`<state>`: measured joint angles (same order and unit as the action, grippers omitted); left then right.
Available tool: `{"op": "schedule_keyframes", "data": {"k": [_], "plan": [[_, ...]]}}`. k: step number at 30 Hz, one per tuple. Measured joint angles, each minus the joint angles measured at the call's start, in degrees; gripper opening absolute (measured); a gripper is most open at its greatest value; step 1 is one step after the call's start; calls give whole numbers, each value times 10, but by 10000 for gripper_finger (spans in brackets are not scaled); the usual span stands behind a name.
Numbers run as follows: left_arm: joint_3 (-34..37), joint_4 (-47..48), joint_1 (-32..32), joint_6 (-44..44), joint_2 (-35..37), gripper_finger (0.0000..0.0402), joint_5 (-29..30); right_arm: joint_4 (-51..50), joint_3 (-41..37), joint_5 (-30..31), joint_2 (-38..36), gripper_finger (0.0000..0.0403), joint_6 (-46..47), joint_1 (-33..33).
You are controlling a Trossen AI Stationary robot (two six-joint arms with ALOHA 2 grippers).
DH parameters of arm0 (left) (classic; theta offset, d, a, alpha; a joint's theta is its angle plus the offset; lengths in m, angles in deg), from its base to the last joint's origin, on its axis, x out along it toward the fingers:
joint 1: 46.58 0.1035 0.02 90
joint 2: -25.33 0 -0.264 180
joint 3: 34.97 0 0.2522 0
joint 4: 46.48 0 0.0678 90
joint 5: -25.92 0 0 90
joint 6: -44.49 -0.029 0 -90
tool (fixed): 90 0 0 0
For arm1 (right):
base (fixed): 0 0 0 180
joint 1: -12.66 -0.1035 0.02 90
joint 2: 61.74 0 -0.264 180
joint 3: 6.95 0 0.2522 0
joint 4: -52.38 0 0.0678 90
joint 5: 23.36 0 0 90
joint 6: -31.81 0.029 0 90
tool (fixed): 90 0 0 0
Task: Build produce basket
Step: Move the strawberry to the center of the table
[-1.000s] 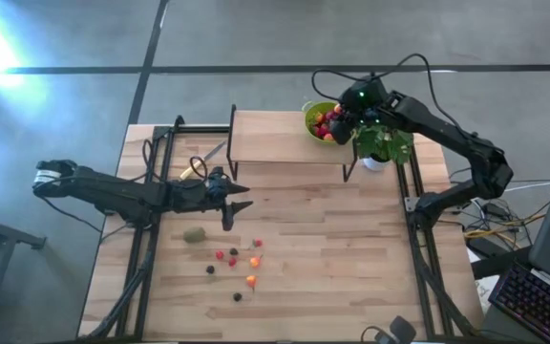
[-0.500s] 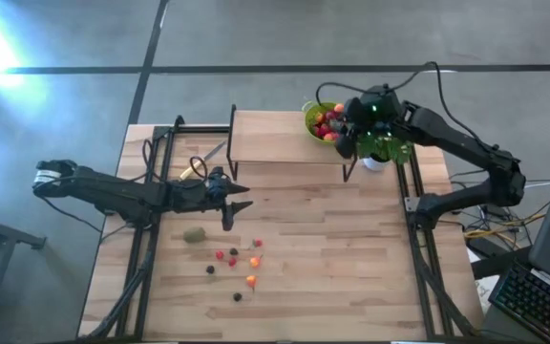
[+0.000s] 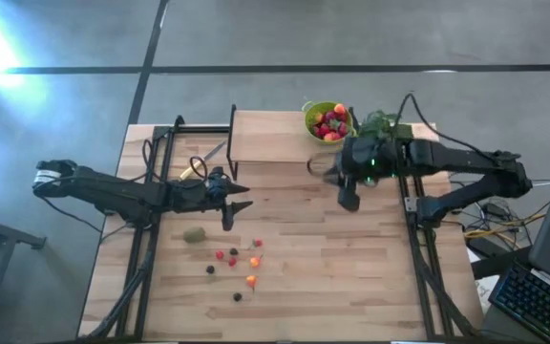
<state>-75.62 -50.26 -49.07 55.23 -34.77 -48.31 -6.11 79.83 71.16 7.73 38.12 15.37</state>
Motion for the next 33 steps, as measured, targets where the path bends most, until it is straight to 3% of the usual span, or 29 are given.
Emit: {"op": "schedule_keyframes", "data": {"k": [4,14,17,23,29,33], "plan": [[0,0,0,1,0,210,0,5,-26,13,0,55,40,-69],[0,7,0,48,0,210,0,52,-136,124,2,24,134,-217],[0,24,0,63,0,210,-4,86,-172,135,2,18,146,-244],[0,70,-35,44,-5,209,-67,112,-222,139,2,22,171,-256],[0,76,-118,46,-45,208,9,113,-244,194,2,17,173,-256],[0,71,-161,76,-86,208,70,113,-245,201,2,10,173,-256]]}}
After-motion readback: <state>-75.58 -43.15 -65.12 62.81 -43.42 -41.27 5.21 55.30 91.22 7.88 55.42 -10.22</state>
